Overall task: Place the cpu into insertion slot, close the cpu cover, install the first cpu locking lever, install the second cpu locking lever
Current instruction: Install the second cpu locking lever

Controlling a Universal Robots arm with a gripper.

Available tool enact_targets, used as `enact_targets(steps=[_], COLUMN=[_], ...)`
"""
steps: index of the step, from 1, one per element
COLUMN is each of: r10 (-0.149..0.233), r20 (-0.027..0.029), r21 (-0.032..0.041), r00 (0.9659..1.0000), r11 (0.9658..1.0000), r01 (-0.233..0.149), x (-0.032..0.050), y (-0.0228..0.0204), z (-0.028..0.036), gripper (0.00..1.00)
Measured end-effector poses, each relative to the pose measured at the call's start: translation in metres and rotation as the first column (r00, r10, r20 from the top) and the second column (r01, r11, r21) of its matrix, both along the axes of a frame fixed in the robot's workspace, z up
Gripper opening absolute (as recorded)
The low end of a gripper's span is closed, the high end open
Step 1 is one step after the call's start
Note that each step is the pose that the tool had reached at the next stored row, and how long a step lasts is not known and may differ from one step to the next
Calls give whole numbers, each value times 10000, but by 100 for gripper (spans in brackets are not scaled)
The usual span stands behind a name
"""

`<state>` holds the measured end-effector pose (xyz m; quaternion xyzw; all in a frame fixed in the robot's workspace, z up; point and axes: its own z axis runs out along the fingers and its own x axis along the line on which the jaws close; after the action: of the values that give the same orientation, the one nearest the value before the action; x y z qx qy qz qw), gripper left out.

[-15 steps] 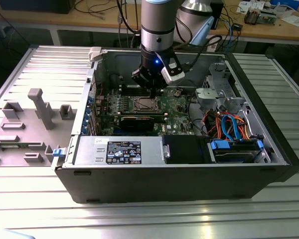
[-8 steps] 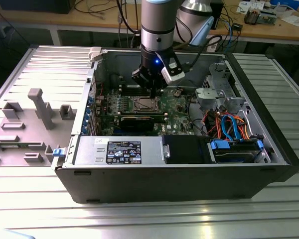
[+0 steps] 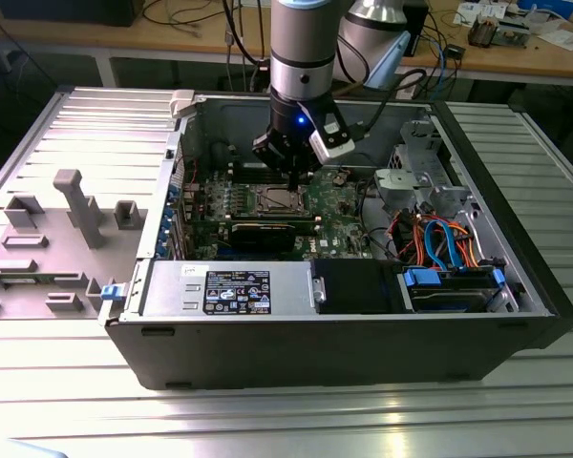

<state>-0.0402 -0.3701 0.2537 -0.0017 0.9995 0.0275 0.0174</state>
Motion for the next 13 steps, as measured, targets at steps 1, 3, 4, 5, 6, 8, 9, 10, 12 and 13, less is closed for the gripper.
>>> enact_targets(steps=[1, 3, 4, 5, 6, 8, 9, 10, 12, 13], r10=[0, 0, 0, 0, 0, 0, 0, 0, 0, 0], r20=[0, 0, 0, 0, 1, 1, 0, 0, 0, -1], r21=[1, 0, 0, 0, 0, 1, 0, 0, 1, -4], r00=[10000, 10000, 10000, 10000, 10000, 10000, 10000, 10000, 10000, 10000], r11=[10000, 10000, 10000, 10000, 10000, 10000, 10000, 10000, 10000, 10000], r01=[0, 0, 0, 0, 0, 0, 0, 0, 0, 0], x=[0, 0, 0, 0, 0, 0, 0, 0, 0, 0], y=[-3, -4, -4, -4, -5, -5, -5, -5, -6, -7], z=[0, 0, 0, 0, 0, 0, 0, 0, 0, 11], gripper=[11, 11, 11, 11, 11, 11, 11, 11, 11, 11])
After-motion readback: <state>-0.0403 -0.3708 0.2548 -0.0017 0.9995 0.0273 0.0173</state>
